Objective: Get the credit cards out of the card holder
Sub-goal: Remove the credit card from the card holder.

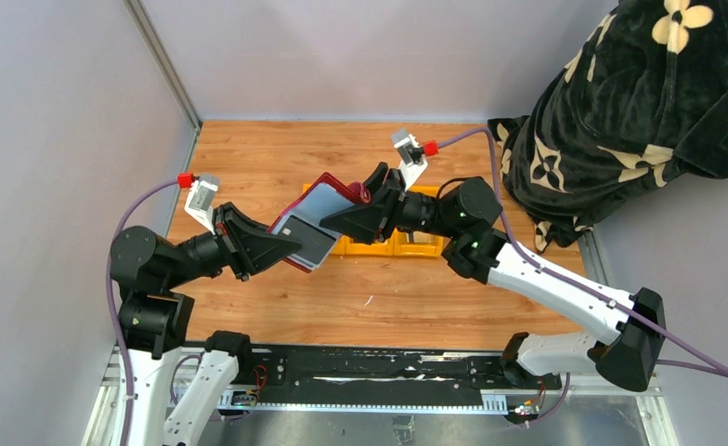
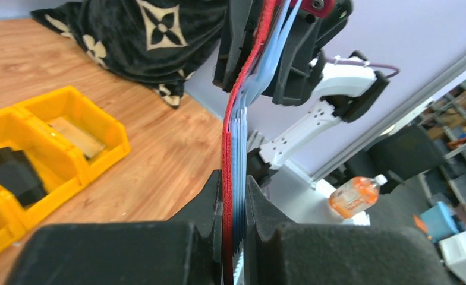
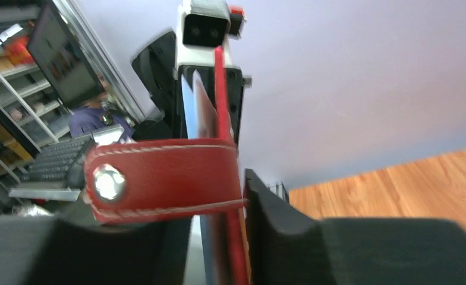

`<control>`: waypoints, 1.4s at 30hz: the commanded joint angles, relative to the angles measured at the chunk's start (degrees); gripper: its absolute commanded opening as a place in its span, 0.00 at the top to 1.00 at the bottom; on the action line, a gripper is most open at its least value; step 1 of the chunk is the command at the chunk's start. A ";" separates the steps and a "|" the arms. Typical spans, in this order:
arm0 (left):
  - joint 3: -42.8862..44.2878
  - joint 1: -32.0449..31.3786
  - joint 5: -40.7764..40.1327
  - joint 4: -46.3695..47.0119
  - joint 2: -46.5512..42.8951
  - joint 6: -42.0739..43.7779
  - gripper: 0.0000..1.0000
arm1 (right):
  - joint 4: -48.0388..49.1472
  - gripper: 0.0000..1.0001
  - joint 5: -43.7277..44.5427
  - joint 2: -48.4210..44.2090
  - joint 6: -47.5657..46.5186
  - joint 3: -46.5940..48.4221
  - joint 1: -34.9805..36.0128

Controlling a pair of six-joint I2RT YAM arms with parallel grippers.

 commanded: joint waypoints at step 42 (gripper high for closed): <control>-2.05 0.10 0.36 16.07 -0.42 -11.08 0.25 | 12.81 1.00 7.04 -5.54 3.69 -9.05 0.66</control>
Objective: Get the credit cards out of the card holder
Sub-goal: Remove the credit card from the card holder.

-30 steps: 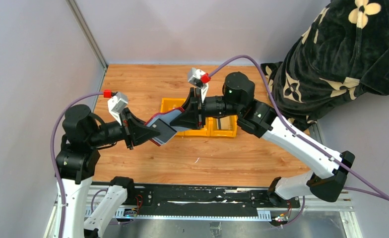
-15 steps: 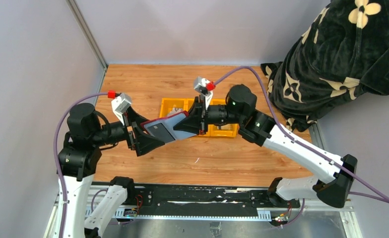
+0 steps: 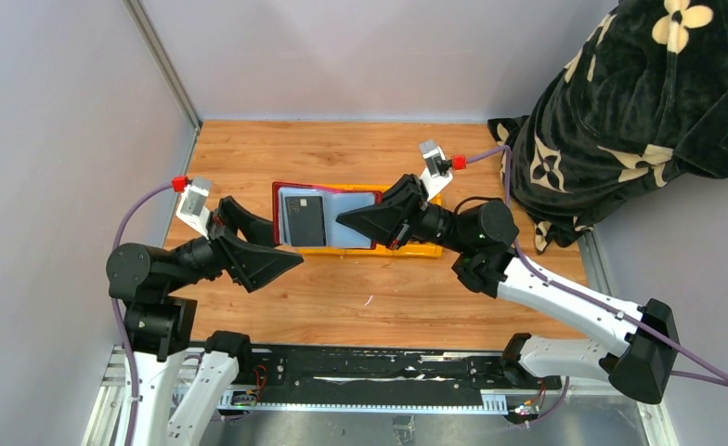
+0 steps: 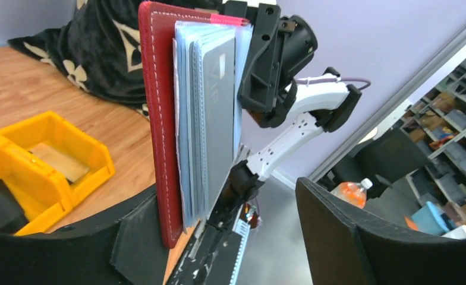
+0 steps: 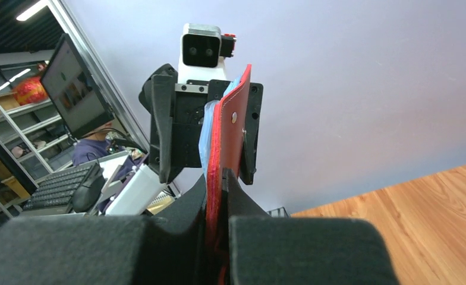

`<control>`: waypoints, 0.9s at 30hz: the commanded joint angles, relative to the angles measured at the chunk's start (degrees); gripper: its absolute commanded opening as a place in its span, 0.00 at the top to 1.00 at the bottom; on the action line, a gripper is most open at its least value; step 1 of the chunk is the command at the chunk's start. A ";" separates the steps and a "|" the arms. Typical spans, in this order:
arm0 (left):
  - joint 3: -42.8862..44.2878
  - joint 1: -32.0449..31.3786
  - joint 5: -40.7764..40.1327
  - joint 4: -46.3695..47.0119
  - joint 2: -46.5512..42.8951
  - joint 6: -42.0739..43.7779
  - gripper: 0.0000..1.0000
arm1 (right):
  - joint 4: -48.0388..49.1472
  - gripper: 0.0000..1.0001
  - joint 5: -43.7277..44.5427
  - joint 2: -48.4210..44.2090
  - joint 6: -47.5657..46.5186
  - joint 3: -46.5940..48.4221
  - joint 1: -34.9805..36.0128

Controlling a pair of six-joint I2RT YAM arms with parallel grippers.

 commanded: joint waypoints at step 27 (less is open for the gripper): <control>4.98 0.10 -6.25 -8.24 2.45 8.71 1.00 | -1.46 0.51 4.97 -2.77 0.81 -1.94 1.58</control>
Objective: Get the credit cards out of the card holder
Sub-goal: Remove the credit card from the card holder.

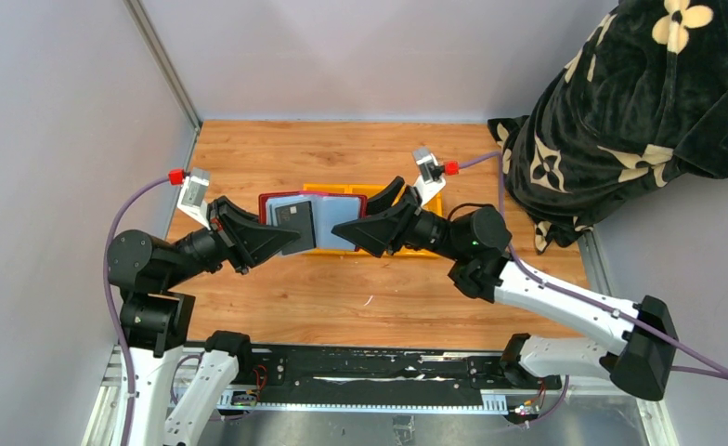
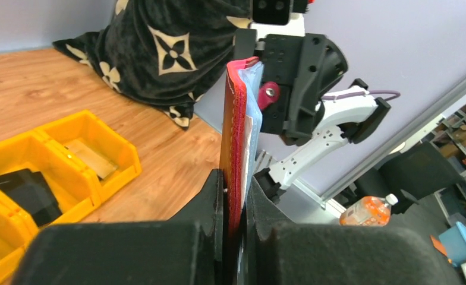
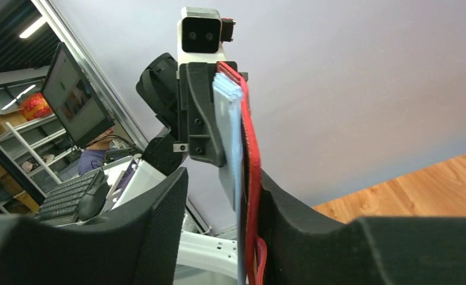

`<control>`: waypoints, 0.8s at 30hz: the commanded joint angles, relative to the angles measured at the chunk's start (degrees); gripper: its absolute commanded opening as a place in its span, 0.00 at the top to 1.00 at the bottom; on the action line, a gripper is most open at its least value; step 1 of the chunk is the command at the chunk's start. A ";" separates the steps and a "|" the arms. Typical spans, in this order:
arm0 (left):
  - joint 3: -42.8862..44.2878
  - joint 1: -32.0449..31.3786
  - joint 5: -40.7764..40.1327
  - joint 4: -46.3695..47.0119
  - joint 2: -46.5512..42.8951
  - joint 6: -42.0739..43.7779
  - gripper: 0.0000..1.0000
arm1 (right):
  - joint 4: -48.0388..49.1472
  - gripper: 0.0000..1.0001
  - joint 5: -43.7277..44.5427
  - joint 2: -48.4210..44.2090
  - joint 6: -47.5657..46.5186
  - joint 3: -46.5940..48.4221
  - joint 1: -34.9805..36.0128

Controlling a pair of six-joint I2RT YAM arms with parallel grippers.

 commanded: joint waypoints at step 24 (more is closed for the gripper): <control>7.34 0.15 -0.73 -20.05 5.56 15.22 1.00 | -34.49 0.45 -14.46 3.82 -4.53 17.18 -1.33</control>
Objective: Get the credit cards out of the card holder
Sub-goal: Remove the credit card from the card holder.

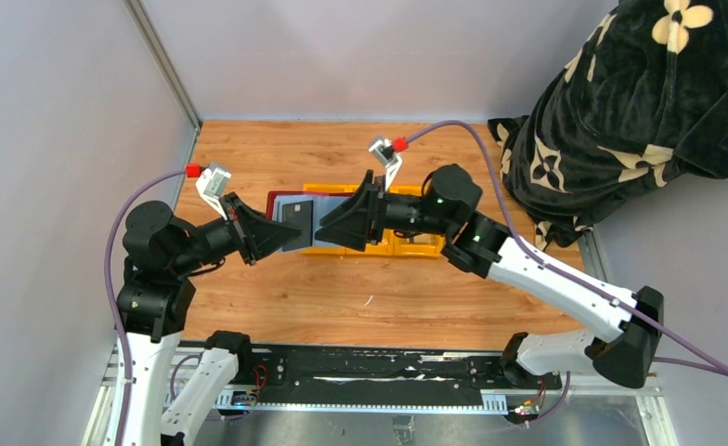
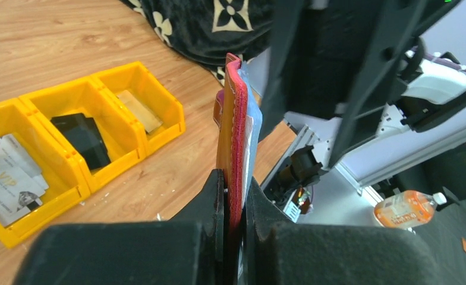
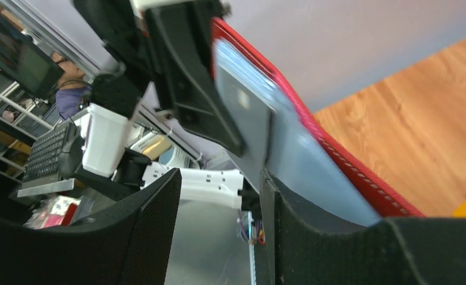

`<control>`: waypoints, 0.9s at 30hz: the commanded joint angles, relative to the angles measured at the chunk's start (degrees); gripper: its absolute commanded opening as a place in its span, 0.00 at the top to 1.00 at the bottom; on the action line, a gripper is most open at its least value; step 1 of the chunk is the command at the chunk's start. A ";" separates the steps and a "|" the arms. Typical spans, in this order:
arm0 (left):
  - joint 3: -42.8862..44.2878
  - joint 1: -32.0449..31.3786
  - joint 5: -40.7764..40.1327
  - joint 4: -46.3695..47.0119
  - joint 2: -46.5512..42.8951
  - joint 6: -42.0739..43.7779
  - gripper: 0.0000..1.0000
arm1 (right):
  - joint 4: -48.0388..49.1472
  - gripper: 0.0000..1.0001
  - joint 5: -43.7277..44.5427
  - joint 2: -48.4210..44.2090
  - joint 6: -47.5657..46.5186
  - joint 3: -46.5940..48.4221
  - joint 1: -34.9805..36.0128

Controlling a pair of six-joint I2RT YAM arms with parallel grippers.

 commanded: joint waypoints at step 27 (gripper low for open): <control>-0.48 0.15 9.54 8.18 0.03 -11.32 0.70 | 3.06 0.68 -2.72 5.99 4.91 0.79 0.69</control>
